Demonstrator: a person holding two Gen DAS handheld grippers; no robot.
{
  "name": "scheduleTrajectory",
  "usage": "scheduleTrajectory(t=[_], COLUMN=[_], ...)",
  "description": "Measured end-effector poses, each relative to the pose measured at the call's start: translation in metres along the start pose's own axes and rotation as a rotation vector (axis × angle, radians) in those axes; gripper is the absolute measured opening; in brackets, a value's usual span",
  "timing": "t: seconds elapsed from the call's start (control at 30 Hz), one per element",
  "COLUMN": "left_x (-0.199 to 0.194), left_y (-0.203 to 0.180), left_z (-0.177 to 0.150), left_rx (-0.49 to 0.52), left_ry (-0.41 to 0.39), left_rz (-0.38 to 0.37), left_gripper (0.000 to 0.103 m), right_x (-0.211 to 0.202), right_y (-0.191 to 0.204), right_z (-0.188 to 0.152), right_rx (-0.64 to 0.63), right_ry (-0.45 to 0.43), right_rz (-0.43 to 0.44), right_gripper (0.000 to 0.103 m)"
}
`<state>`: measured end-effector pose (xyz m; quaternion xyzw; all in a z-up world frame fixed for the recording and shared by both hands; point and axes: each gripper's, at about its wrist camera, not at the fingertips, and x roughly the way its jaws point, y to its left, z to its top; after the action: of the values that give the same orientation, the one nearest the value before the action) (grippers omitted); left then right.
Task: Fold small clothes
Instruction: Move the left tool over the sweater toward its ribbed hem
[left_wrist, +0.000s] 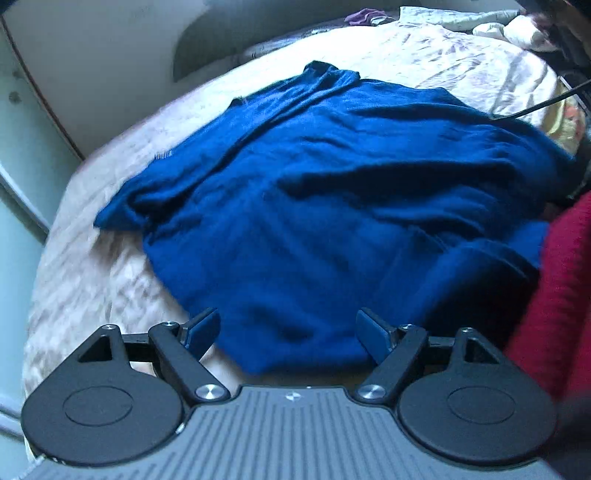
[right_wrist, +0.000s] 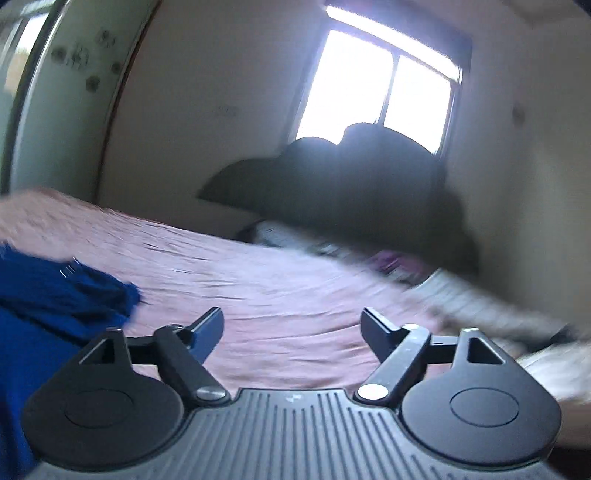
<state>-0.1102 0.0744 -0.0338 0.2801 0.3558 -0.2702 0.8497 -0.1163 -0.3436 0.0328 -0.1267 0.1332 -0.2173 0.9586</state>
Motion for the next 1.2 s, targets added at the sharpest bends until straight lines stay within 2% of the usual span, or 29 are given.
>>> scheduleTrajectory(t=[0.07, 0.1, 0.27, 0.37, 0.43, 0.5, 0.57, 0.67, 0.77, 0.87, 0.9, 0.97, 1.03, 1.1, 1.13, 1.17, 1.2], left_x=[-0.009, -0.013, -0.021, -0.022, -0.023, -0.018, -0.014, -0.007, 0.000, 0.010, 0.015, 0.024, 0.030, 0.031, 0.032, 0.030, 0.028], left_y=[0.007, 0.010, 0.025, 0.038, 0.040, 0.033, 0.017, -0.006, -0.019, -0.024, -0.027, -0.032, -0.036, -0.038, -0.039, -0.041, -0.042], left_z=[-0.005, -0.007, -0.009, 0.002, 0.012, 0.025, 0.036, 0.044, 0.048, 0.048, 0.047, 0.047, 0.047, 0.048, 0.049, 0.049, 0.050], left_rx=[-0.040, -0.064, -0.232, -0.396, -0.453, -0.416, -0.291, -0.103, 0.002, 0.048, 0.066, 0.096, 0.109, 0.118, 0.126, 0.138, 0.150], left_ry=[0.022, 0.030, 0.082, 0.049, 0.000, -0.005, 0.002, 0.010, 0.008, 0.019, 0.023, 0.048, 0.066, 0.057, 0.056, 0.054, 0.052], left_rz=[-0.028, -0.042, -0.078, -0.091, -0.159, -0.250, -0.299, -0.333, -0.409, -0.451, -0.465, -0.471, -0.473, -0.470, -0.469, -0.464, -0.458], left_gripper=[0.083, 0.083, 0.083, 0.083, 0.083, 0.083, 0.083, 0.080, 0.077, 0.073, 0.073, 0.071, 0.068, 0.067, 0.061, 0.049, 0.045], right_x=[-0.016, -0.023, -0.035, -0.025, -0.017, -0.013, -0.015, -0.028, -0.036, -0.043, -0.044, -0.042, -0.043, -0.039, -0.039, -0.037, -0.037], right_y=[-0.004, -0.005, -0.012, -0.010, -0.004, 0.008, 0.020, 0.026, 0.025, 0.025, 0.026, 0.025, 0.019, 0.013, 0.012, 0.009, 0.009], right_z=[-0.005, -0.008, -0.019, -0.029, -0.034, -0.040, -0.046, -0.061, -0.075, -0.091, -0.097, -0.106, -0.112, -0.118, -0.119, -0.120, -0.121], right_rx=[-0.058, -0.064, 0.097, 0.202, 0.264, 0.288, 0.260, 0.216, 0.206, 0.186, 0.181, 0.190, 0.222, 0.274, 0.291, 0.310, 0.323], right_ry=[-0.007, 0.004, 0.129, 0.217, 0.271, 0.305, 0.343, 0.414, 0.479, 0.542, 0.564, 0.589, 0.594, 0.606, 0.608, 0.609, 0.614], right_rz=[0.014, 0.060, 0.459, 0.588, 0.659, 0.736, 0.823, 0.888, 0.928, 0.945, 0.961, 0.992, 1.026, 1.048, 1.050, 1.053, 1.056], right_gripper=[0.092, 0.092, 0.092, 0.092, 0.092, 0.092, 0.092, 0.091, 0.091, 0.089, 0.084, 0.081, 0.080, 0.072, 0.070, 0.066, 0.058])
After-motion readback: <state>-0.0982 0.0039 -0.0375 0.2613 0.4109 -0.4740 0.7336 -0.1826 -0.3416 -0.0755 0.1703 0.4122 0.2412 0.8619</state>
